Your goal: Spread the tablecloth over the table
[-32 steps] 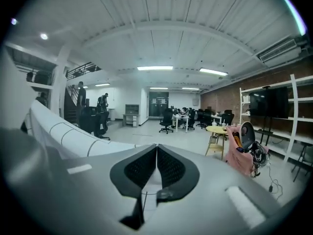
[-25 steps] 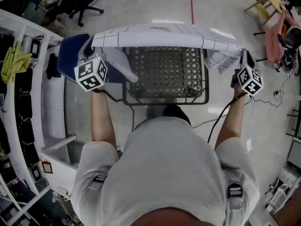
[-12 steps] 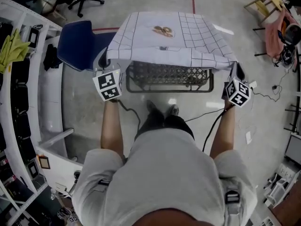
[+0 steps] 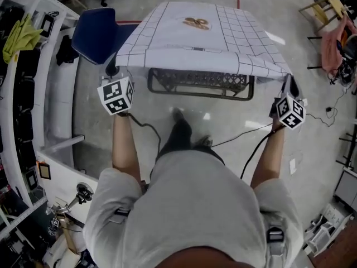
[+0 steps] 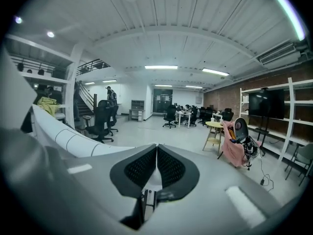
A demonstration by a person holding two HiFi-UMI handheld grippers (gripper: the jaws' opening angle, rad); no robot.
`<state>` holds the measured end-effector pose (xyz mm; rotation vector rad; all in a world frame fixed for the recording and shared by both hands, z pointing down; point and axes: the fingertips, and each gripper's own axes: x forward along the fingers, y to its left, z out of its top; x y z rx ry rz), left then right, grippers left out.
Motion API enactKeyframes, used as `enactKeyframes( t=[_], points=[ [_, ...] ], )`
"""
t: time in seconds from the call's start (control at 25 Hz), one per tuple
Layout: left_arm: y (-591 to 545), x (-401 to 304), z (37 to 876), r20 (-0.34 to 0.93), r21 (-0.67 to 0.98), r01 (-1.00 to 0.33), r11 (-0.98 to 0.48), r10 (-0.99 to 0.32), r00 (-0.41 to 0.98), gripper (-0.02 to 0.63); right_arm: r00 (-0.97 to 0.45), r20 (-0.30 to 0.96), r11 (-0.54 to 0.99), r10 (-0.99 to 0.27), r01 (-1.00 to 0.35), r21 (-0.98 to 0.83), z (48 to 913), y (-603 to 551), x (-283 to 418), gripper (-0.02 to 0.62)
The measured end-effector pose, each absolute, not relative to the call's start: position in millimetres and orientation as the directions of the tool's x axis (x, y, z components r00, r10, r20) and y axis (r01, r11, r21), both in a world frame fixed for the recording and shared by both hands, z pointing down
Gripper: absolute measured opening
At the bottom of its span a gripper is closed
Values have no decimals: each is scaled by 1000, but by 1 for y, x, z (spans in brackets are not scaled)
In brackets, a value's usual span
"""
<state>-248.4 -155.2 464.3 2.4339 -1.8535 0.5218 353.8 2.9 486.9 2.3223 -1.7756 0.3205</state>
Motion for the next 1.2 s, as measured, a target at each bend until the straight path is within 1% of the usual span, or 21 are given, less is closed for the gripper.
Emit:
enactKeyframes(
  t=[0.2, 0.32, 0.44, 0.56, 0.64, 0.76, 0.88, 1.0, 1.2],
  points=[
    [-132, -254, 426, 270, -265, -921, -284, -939, 212, 20, 188, 253, -178, -949, -982, 62, 465, 19, 342, 6],
    [-115, -269, 409, 258, -349, -896, -274, -947, 189, 20, 144, 242, -140, -959, -990, 35, 464, 28, 328, 6],
    [-111, -287, 406, 267, -449, -846, -286, -947, 178, 20, 95, 249, -93, -964, -995, 21, 466, 34, 309, 6],
    [-123, -298, 385, 269, -545, -777, -313, -944, 192, 20, 47, 263, -38, -964, -999, 37, 466, 37, 289, 6],
    [-129, -297, 369, 268, -578, -747, -328, -941, 205, 20, 35, 270, -26, -962, -999, 35, 468, 42, 282, 7],
    [-119, -286, 362, 250, -564, -758, -328, -942, 222, 20, 53, 263, -48, -963, -998, 28, 467, 50, 278, 8],
    [-91, -282, 388, 239, -508, -806, -303, -949, 206, 20, 77, 262, -74, -962, -997, 21, 467, 59, 286, 6],
    [-58, -281, 424, 265, -428, -857, -286, -947, 184, 20, 84, 285, -77, -955, -996, 34, 475, 72, 301, 7],
    [-11, -262, 458, 301, -368, -878, -306, -932, 199, 20, 76, 329, -54, -941, -996, 75, 491, 97, 337, 8]
  ],
)
